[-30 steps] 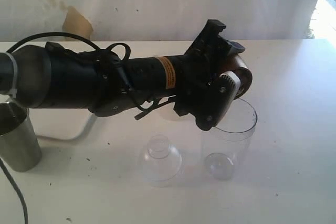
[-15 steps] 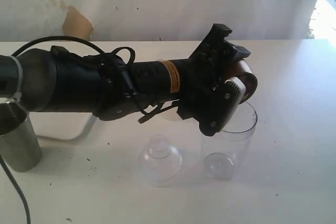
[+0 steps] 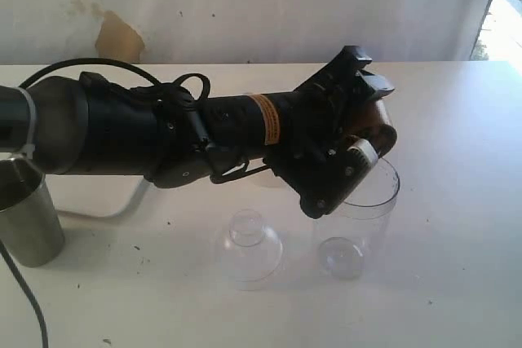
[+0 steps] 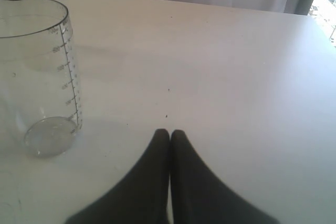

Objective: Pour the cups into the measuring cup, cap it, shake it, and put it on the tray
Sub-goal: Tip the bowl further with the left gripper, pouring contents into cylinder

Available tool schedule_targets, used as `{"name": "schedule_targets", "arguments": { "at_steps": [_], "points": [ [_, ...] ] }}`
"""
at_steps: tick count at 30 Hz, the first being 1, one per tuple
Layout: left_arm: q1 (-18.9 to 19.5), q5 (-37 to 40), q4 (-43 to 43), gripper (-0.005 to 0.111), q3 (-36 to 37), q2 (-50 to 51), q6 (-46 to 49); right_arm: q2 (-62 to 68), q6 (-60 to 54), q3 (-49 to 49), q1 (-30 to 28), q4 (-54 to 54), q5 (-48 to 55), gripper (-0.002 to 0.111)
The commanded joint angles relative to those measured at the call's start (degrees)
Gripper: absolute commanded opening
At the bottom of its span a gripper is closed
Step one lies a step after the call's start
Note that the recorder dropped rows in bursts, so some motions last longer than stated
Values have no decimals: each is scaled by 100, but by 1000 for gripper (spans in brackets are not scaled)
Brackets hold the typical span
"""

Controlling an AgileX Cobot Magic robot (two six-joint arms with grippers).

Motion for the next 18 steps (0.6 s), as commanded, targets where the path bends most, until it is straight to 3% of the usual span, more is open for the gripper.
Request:
{"name": "schedule_targets", "arguments": {
  "at_steps": [1, 11, 18],
  "points": [
    [-26, -173, -162, 0, -24, -19, 189, -25, 17, 7, 2, -12, -76, 0],
    [-26, -388, -347, 0, -24, -19, 612, -25, 17, 7, 2, -12, -76, 0],
    [-26, -377, -347, 0, -24, -19, 1505, -25, 17, 7, 2, -12, -76, 0]
  ]
}}
